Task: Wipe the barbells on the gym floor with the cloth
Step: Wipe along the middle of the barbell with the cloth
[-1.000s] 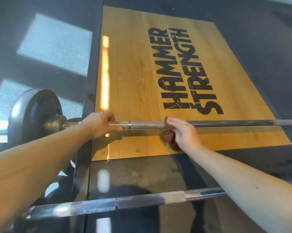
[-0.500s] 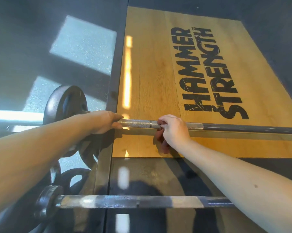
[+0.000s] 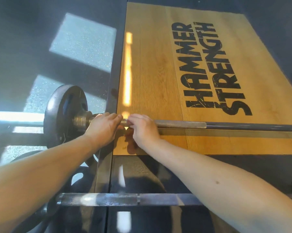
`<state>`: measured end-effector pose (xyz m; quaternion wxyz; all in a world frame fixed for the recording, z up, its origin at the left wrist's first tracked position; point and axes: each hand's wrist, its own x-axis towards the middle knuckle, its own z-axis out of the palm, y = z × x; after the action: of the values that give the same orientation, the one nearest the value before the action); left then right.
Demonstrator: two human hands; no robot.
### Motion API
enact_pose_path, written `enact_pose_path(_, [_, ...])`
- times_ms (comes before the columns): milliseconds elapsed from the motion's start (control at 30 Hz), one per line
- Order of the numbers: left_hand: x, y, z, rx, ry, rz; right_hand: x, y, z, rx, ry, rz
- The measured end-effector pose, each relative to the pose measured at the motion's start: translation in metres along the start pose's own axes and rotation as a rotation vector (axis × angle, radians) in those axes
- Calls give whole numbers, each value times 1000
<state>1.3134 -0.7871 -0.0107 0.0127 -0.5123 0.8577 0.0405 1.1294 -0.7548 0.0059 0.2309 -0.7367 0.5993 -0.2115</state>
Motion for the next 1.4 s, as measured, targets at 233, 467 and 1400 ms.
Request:
enact_pose_path(233, [4, 2, -2, -9, 2, -18, -47, 95, -81, -135, 37, 47])
enact_pose_path(467, [5, -2, -2, -44, 12, -36, 14, 10, -13, -98, -61, 99])
enact_pose_path(1400, [-9, -49, -62, 411, -252, -218, 61, -78, 31, -217, -252, 84])
